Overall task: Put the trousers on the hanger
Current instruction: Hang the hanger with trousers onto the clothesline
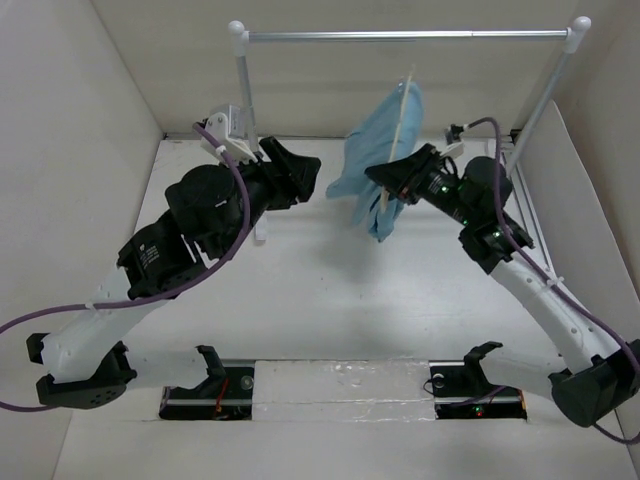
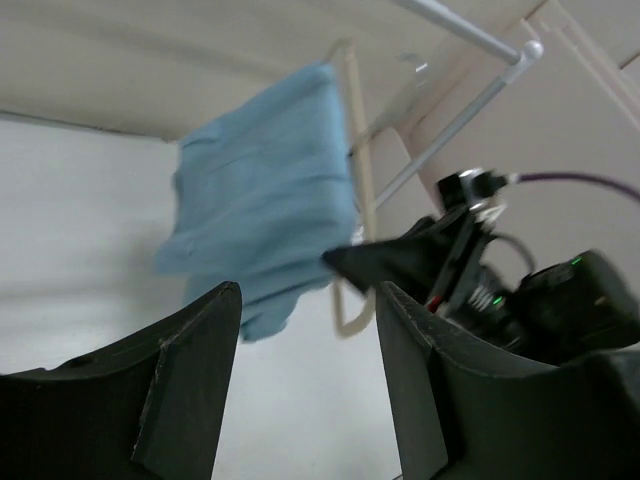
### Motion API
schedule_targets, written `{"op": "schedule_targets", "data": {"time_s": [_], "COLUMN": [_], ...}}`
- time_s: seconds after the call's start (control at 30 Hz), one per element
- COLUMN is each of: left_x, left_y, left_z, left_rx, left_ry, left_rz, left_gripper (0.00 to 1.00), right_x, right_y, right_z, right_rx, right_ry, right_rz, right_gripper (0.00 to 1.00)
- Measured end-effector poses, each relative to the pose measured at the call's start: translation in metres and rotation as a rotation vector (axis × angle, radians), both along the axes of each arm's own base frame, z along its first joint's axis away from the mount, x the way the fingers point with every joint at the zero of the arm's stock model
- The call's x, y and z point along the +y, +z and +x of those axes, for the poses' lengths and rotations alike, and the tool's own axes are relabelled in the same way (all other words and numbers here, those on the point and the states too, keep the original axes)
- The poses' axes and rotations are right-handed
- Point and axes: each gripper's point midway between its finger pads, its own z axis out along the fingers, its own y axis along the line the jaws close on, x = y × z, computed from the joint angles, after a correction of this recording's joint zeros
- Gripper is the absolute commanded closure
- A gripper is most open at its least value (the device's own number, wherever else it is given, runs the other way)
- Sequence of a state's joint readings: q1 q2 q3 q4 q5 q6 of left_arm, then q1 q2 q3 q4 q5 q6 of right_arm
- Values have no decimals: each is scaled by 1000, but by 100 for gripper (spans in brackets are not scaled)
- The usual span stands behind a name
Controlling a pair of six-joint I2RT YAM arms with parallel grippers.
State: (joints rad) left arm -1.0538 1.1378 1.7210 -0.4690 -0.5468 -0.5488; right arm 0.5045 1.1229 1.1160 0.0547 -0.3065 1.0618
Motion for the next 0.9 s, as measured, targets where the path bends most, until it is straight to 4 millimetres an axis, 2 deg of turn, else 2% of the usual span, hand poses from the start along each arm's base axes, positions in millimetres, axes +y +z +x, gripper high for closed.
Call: {"op": "schedule_targets", "data": {"time_s": [0.13,0.23,0.53,0.73,0.9], "left_x": [4,4,7,5,-1], "left_y": [-34,-53,-88,-122,-142], "left_z": [-2,-3,-11,-16,-18], "left_rx": [47,77,127,182,217], "left_ry": [5,5,-18,-41,-61], "left_rz": [53,82,111,148,177], "left_gripper": [49,49,49,49,49], "right_x": [-46,-72,-116,-140,-144], "right_y": [31,45,28,20,27], "right_z": [27,44,103,119,128], "right_rx": [-61,-89,-12,26,6], "right_ry": [-99,-164,-233,-243,-217], "right_rz": [18,28,35,66,88], "right_gripper": [100,100,100,100,100]}}
